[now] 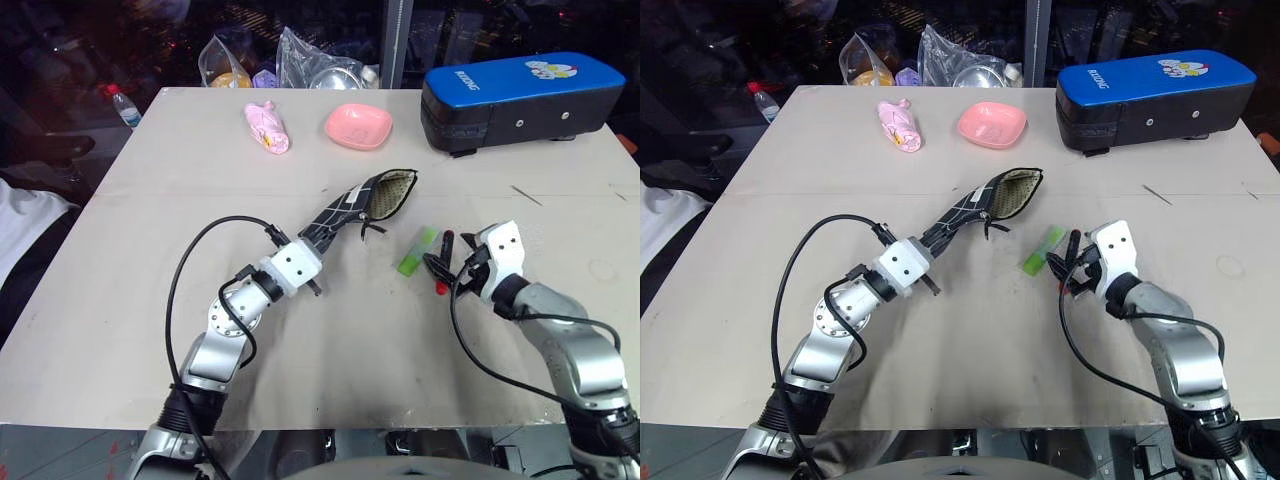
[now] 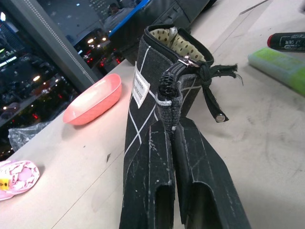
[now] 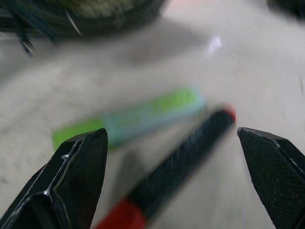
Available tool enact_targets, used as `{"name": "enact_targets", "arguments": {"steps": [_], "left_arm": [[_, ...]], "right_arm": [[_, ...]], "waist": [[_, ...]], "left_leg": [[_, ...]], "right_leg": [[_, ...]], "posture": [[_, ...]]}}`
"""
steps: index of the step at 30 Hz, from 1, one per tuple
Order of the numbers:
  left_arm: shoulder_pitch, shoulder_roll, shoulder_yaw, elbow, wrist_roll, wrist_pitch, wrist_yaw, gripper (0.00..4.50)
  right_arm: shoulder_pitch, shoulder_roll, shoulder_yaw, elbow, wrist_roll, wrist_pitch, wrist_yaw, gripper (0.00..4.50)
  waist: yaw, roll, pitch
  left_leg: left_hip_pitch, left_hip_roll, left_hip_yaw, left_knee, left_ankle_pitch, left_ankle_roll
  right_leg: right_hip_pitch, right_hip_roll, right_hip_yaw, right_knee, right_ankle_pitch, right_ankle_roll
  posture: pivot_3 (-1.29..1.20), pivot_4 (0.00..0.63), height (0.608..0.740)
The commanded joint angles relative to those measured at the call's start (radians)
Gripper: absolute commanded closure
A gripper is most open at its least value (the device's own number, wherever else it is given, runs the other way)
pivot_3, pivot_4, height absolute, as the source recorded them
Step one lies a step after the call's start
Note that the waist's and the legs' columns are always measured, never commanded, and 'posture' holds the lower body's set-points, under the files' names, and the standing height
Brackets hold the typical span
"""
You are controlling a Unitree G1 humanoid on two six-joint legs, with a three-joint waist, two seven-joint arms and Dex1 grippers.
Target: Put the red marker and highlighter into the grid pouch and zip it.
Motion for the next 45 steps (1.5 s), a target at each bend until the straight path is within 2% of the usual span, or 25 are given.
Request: {"name": "enact_targets", "arguments": {"steps": [1,4,5,7,9,10,11,12,13,14,15,18,22,24,27,31,36,45], "left_arm": [[-0.007,-0.005,0.006,-0.012,-0.004,-0.007,0.012,4.50],[-0.006,-0.007,0.004,-0.014,-0.001,-0.006,0.015,4.50],[-0.006,-0.007,0.003,-0.014,-0.001,-0.007,0.015,4.50],[-0.007,-0.006,0.003,-0.014,0.000,-0.007,0.014,4.50],[-0.007,-0.005,0.003,-0.013,0.000,-0.008,0.014,4.50],[-0.006,-0.005,0.003,-0.014,0.000,-0.007,0.014,4.50],[-0.006,-0.006,0.002,-0.015,0.000,-0.007,0.014,4.50],[-0.005,-0.007,0.001,-0.016,0.001,-0.007,0.014,4.50],[-0.004,-0.008,-0.001,-0.017,0.001,-0.007,0.014,4.50],[-0.003,-0.009,-0.003,-0.016,0.001,-0.007,0.014,4.50],[-0.002,-0.010,-0.004,-0.017,0.001,-0.008,0.013,4.50],[-0.002,-0.011,-0.006,-0.017,0.001,-0.008,0.012,4.50],[-0.002,-0.013,-0.009,-0.018,0.001,-0.008,0.011,4.50],[-0.004,-0.014,-0.009,-0.022,-0.002,-0.005,0.009,4.50],[-0.007,-0.018,-0.001,-0.046,-0.032,0.010,-0.006,4.50],[-0.015,-0.014,0.001,-0.057,-0.041,0.014,-0.021,4.50],[-0.027,-0.006,-0.004,-0.066,-0.056,0.013,-0.052,4.50],[-0.042,0.019,-0.016,-0.090,-0.064,0.011,-0.107,4.50]], "right_arm": [[0.010,0.044,-0.001,-0.038,-0.014,0.028,-0.072,0.08],[0.028,0.077,0.010,-0.031,-0.015,0.091,-0.107,0.08],[0.032,0.081,0.011,-0.030,-0.024,0.107,-0.121,0.31],[0.034,0.083,0.007,-0.032,-0.043,0.126,-0.148,0.89],[0.033,0.081,0.000,-0.037,-0.055,0.139,-0.166,1.82],[0.032,0.082,-0.007,-0.040,-0.059,0.149,-0.177,2.11],[0.027,0.085,-0.019,-0.041,-0.065,0.159,-0.192,2.70],[0.022,0.086,-0.031,-0.042,-0.071,0.165,-0.205,2.70],[0.015,0.086,-0.044,-0.041,-0.079,0.167,-0.220,3.40],[0.002,0.083,-0.061,-0.034,-0.089,0.163,-0.236,3.62],[-0.007,0.080,-0.073,-0.031,-0.094,0.161,-0.246,4.06],[-0.043,0.057,-0.099,-0.014,-0.090,0.156,-0.247,4.15],[-0.131,-0.051,-0.119,0.050,-0.109,0.081,-0.183,4.15],[-0.184,-0.140,-0.107,0.096,-0.124,0.005,-0.105,4.15],[-0.283,-0.324,-0.027,0.169,-0.164,-0.269,0.128,4.15],[-0.364,-0.436,0.061,0.248,-0.191,-0.517,0.329,4.15],[-0.497,-0.494,0.160,0.390,-0.281,-0.751,0.478,4.15],[-0.707,-0.465,0.278,0.640,-0.430,-1.064,0.555,4.15]], "waist": [[0.000,0.000,0.000],[0.000,-0.001,0.000],[0.000,-0.001,0.000],[0.001,-0.001,-0.001],[0.002,-0.002,-0.001],[0.002,-0.002,-0.001],[0.002,-0.002,-0.001],[0.002,-0.002,-0.001],[0.003,-0.002,-0.001],[0.005,-0.002,-0.001],[0.007,-0.002,-0.001],[0.012,-0.002,-0.001],[0.015,-0.001,-0.001],[0.012,-0.001,0.000],[0.002,0.001,0.001],[-0.004,0.000,0.000],[-0.001,0.000,0.001],[-0.001,0.001,0.001]], "left_leg": [[0.000,0.000,0.000,0.000,0.000,0.000],[0.000,0.000,0.000,0.000,0.000,0.000],[0.000,0.000,0.000,0.000,0.000,0.000],[0.000,0.000,0.000,0.000,0.000,0.000],[0.000,0.000,0.000,0.000,0.000,0.000],[0.000,0.000,0.000,0.000,0.000,0.000],[0.000,0.000,0.000,0.000,0.000,0.000],[0.000,0.000,0.000,0.000,0.000,0.000],[0.000,0.000,0.000,0.000,0.000,0.000],[0.000,0.000,-0.001,0.000,0.000,0.000],[0.000,0.000,-0.001,0.000,0.000,0.001],[0.000,-0.001,-0.001,0.001,0.000,0.001],[0.000,-0.002,0.000,0.001,0.000,0.001],[0.000,-0.002,0.000,0.001,0.000,0.001],[0.000,-0.002,0.000,0.000,-0.001,0.001],[0.001,0.000,-0.001,0.000,-0.002,0.004],[0.000,0.000,0.001,0.000,0.000,0.001],[0.001,0.000,0.002,0.001,0.000,0.000]], "right_leg": [[0.000,0.000,0.000,0.000,0.000,0.000],[0.000,0.000,0.000,0.000,0.000,0.000],[0.000,0.000,0.000,0.000,0.000,0.000],[0.000,0.000,0.000,0.000,0.000,0.000],[0.001,0.000,0.000,0.000,0.000,0.000],[0.001,0.000,0.000,0.000,0.000,0.000],[0.001,0.000,0.000,0.000,0.000,0.000],[0.001,0.000,0.000,0.000,0.000,0.000],[0.001,0.000,0.000,0.000,0.000,0.000],[0.001,0.000,0.000,0.000,0.000,0.000],[0.001,0.000,0.000,0.000,0.000,0.000],[0.001,-0.001,0.000,0.000,0.000,0.000],[0.001,-0.002,0.000,0.000,0.000,0.000],[0.001,-0.001,0.000,0.000,0.000,0.000],[0.000,0.000,0.001,-0.001,0.000,0.000],[0.000,0.004,0.001,-0.001,0.000,0.000],[0.000,0.003,0.001,-0.001,0.000,0.000],[0.000,0.002,0.003,-0.001,0.000,0.000]], "posture": [[0.00,0.150,0.740],[0.00,0.150,0.740],[0.00,0.150,0.740],[0.00,0.150,0.740],[0.00,0.150,0.740],[0.00,0.150,0.740],[0.00,0.150,0.740],[0.00,0.150,0.740],[0.00,0.150,0.740],[0.00,0.150,0.740],[0.00,0.150,0.740],[0.00,0.150,0.740],[0.00,0.150,0.740],[0.00,0.150,0.740],[0.00,0.150,0.740],[0.00,0.150,0.740],[0.00,0.150,0.740],[0.00,0.150,0.740]]}}
